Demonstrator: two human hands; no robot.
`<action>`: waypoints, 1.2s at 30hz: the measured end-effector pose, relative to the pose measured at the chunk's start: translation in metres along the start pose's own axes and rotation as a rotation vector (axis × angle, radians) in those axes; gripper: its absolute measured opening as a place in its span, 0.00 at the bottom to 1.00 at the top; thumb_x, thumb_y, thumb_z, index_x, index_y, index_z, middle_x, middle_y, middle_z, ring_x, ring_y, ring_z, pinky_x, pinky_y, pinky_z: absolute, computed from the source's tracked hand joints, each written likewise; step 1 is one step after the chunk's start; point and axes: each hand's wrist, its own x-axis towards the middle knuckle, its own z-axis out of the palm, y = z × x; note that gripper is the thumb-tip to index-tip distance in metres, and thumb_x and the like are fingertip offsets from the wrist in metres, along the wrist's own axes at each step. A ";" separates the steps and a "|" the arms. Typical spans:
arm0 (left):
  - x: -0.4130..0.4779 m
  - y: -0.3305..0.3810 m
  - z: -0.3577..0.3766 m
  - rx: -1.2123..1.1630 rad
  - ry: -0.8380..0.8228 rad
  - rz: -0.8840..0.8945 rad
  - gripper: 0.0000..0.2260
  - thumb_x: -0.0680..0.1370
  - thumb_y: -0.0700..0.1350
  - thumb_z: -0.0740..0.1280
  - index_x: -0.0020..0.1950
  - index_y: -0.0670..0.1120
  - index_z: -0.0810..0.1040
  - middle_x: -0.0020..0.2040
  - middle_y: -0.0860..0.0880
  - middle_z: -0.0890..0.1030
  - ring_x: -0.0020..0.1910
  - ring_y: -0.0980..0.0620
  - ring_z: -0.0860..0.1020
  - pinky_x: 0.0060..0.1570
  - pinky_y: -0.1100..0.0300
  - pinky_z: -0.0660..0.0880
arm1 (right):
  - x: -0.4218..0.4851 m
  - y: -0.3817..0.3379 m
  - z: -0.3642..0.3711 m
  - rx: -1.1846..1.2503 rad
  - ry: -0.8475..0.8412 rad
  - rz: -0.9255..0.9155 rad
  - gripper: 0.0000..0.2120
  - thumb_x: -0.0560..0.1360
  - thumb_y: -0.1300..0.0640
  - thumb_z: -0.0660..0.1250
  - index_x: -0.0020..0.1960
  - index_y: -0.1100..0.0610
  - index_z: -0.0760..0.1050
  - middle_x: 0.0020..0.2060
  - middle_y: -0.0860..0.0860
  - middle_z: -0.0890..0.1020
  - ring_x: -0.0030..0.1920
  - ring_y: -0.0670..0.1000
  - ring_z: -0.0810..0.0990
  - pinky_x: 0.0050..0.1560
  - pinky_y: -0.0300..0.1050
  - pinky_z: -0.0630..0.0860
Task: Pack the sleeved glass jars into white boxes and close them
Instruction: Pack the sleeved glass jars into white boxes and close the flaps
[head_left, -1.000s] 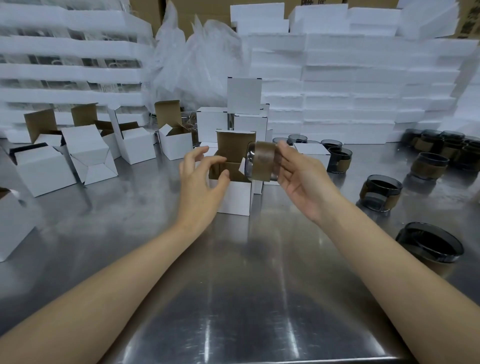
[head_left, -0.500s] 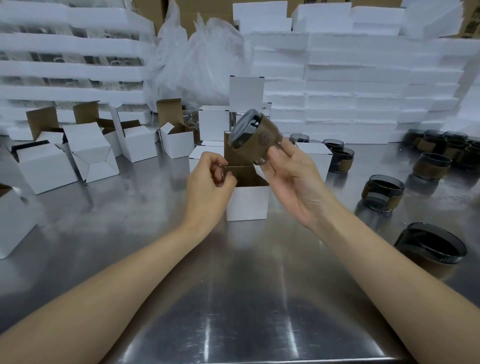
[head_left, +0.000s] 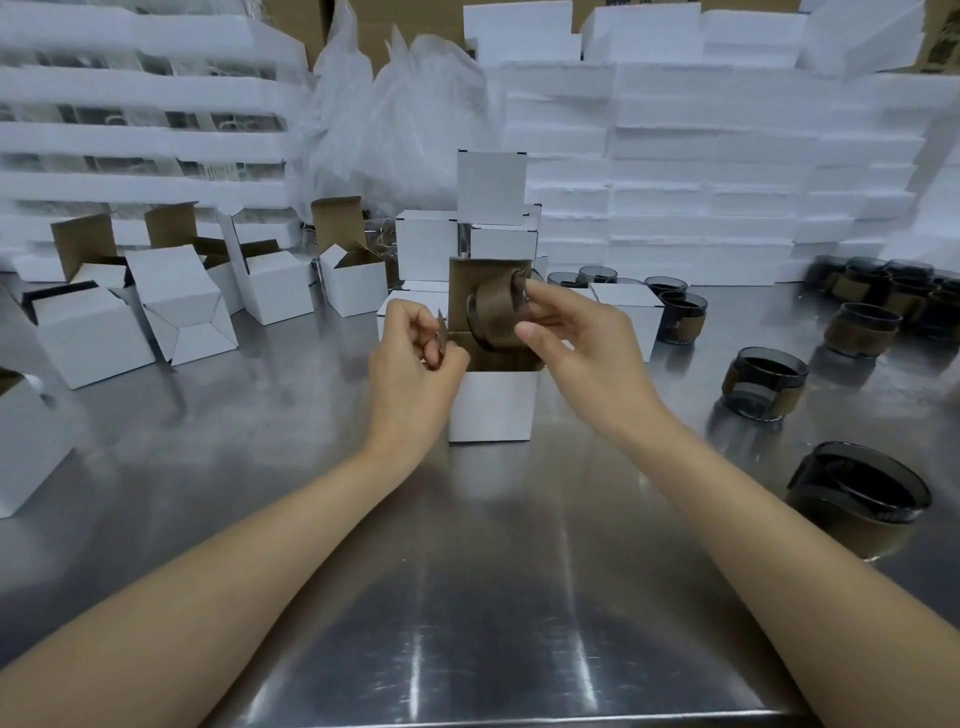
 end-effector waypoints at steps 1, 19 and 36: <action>0.001 -0.001 -0.001 0.001 0.008 -0.002 0.11 0.72 0.32 0.65 0.46 0.45 0.66 0.31 0.51 0.68 0.30 0.56 0.66 0.35 0.63 0.67 | 0.000 0.001 -0.001 -0.049 -0.011 -0.014 0.17 0.76 0.66 0.67 0.64 0.59 0.76 0.48 0.48 0.81 0.48 0.43 0.79 0.53 0.28 0.72; -0.002 -0.004 0.000 -0.128 -0.110 -0.029 0.04 0.78 0.51 0.59 0.47 0.53 0.71 0.32 0.54 0.72 0.32 0.55 0.70 0.32 0.57 0.70 | 0.001 0.009 -0.010 -0.112 -0.215 -0.097 0.13 0.79 0.65 0.62 0.58 0.54 0.81 0.52 0.49 0.83 0.56 0.47 0.77 0.58 0.37 0.72; 0.010 -0.011 -0.001 -0.093 -0.283 -0.098 0.14 0.77 0.35 0.64 0.54 0.54 0.74 0.49 0.61 0.78 0.44 0.55 0.73 0.47 0.63 0.72 | 0.000 0.040 0.005 0.148 -0.107 0.137 0.13 0.78 0.65 0.61 0.60 0.53 0.75 0.53 0.47 0.82 0.57 0.45 0.78 0.60 0.43 0.73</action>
